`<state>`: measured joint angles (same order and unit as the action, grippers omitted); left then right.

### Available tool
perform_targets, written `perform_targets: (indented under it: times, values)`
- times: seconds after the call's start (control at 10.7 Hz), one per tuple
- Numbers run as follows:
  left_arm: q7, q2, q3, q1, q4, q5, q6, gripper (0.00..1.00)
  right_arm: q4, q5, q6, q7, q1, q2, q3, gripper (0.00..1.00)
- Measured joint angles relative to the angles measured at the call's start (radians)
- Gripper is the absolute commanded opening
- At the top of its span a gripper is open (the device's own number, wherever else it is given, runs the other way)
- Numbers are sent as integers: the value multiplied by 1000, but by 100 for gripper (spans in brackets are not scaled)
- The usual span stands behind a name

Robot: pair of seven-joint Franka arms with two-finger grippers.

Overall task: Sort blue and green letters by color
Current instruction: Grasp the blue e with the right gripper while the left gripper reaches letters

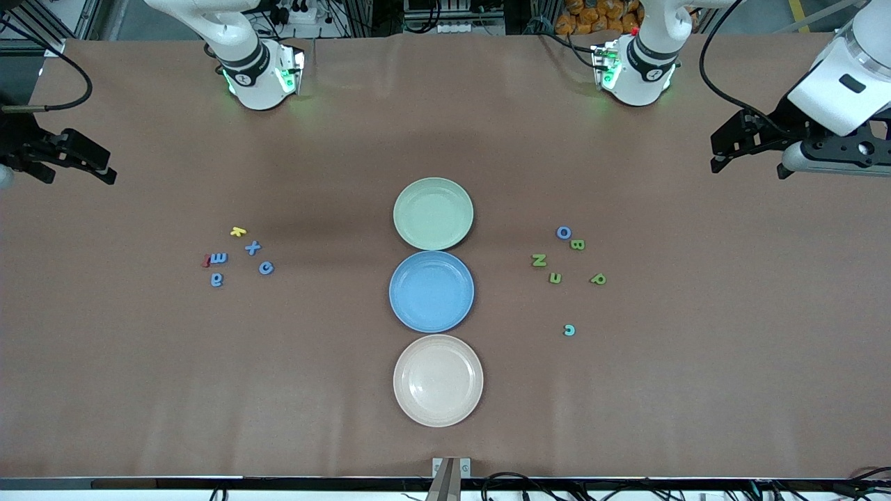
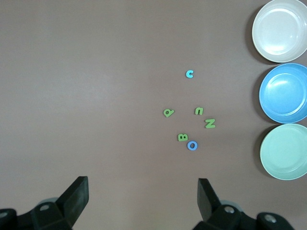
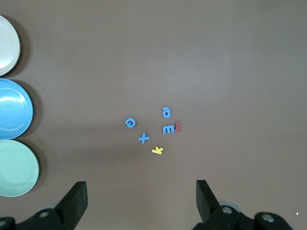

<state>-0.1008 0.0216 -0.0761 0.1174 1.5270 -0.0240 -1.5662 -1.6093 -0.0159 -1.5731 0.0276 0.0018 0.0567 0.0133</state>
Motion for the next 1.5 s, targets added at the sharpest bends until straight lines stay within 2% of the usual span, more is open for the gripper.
perform_targets:
  times: [0.47,0.66,0.84,1.03,1.22,1.5]
  values:
    - [1,0,0,0,0,0,0,100,-3,0,0,-12,3,0,0,100]
    - [1,0,0,0,0,0,0,100,-42,-1,-27,-13,3,-7,0,100]
    - [-16,-10,0,0,2,-17,0,100,-161,-2,-136,-13,3,-27,-16,100]
    - [-151,-63,-3,14,11,-46,-7,100,-291,-2,-276,-12,4,-68,-40,100]
    - [-277,-133,-12,44,12,-56,-61,100,-392,-3,-427,-11,7,-127,-92,91]
    - [-367,-209,-12,47,15,-58,-95,100,-479,-2,-617,-10,14,-223,-125,75]
